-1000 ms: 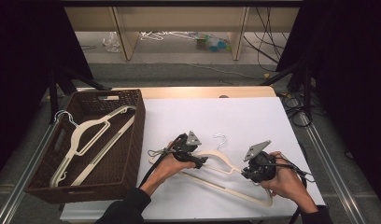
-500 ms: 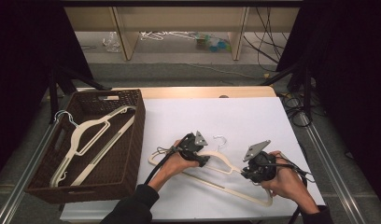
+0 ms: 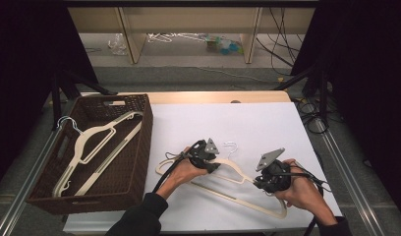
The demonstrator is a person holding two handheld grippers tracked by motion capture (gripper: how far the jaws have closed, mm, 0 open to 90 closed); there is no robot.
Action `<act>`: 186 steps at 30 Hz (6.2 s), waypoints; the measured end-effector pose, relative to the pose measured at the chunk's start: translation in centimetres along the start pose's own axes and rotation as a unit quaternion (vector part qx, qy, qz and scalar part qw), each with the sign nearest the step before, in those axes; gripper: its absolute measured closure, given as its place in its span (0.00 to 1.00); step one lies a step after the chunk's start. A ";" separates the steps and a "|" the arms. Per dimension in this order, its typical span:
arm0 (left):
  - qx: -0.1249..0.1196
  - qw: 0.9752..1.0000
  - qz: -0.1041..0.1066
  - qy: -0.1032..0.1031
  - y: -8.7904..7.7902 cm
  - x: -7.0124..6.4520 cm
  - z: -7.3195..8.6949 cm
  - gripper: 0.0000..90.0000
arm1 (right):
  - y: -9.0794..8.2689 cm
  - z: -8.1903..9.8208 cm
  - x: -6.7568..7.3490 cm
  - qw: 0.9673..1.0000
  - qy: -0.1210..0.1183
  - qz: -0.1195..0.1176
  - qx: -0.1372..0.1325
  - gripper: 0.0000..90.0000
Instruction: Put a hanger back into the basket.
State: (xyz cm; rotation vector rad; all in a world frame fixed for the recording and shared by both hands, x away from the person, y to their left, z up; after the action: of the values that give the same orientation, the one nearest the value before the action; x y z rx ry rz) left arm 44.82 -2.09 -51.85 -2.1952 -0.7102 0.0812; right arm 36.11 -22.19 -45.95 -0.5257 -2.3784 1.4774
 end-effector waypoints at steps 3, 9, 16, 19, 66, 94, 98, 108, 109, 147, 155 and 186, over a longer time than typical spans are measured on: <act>-0.005 1.000 0.003 0.010 -0.8 0.0 -0.2 0.75 | 0.1 0.3 -0.3 1.000 -0.003 -0.003 0.001 0.88; -0.030 0.999 0.004 0.026 -3.5 -0.1 -0.8 0.78 | 0.5 0.9 -1.0 1.000 0.003 -0.006 0.002 0.88; -0.035 0.998 0.018 0.054 -6.1 -0.4 -0.8 0.82 | -0.2 0.7 -1.0 1.000 -0.012 -0.008 -0.012 0.89; -0.044 0.998 0.028 0.045 -6.8 -0.4 -0.6 0.82 | -0.5 0.6 -1.0 0.999 -0.022 -0.011 -0.028 0.89; -0.112 0.989 0.056 -0.081 -15.5 1.1 -4.0 0.95 | -2.3 0.6 1.5 0.990 0.004 -0.004 -0.142 0.46; -0.191 0.960 -0.113 -0.173 -32.0 13.2 0.8 0.95 | -1.0 2.0 1.3 0.985 0.036 -0.007 -0.167 0.35; -0.182 0.956 -0.138 -0.184 -32.8 14.5 3.4 0.95 | -0.9 2.0 1.3 0.986 0.034 -0.008 -0.163 0.35; -0.170 0.946 -0.174 -0.212 -33.4 16.7 9.0 0.95 | -1.0 2.0 1.4 0.985 0.037 -0.008 -0.168 0.35; -0.170 0.945 -0.177 -0.214 -33.4 16.9 9.5 0.95 | -1.0 1.9 1.4 0.985 0.035 -0.006 -0.170 0.35; -0.099 0.939 -0.180 -0.274 -29.2 18.3 17.4 0.95 | -0.8 2.0 1.5 0.986 0.029 -0.011 -0.165 0.35; -0.078 0.938 -0.171 -0.292 -27.1 18.3 18.5 0.95 | -0.7 1.9 1.5 0.986 0.026 -0.014 -0.165 0.34; 0.029 0.919 -0.248 -0.306 -25.7 20.3 22.9 0.84 | -0.6 1.8 1.7 0.985 0.026 -0.018 -0.168 0.34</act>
State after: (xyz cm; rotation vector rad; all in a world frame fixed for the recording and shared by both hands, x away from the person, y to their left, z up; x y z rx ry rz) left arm 43.44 37.30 -45.21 -1.8617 -1.5700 0.5363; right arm 33.75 -23.10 -46.11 -0.5856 -2.5924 1.0373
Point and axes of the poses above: each handheld gripper's, and its own axes: y roughly forward along the jaws, z roughly out of its underside, x roughly to its left, the point moved 5 cm from there along y, roughly forward along the jaws, and after that the axes turned 8 degrees about -z, right-handed, at the moved point
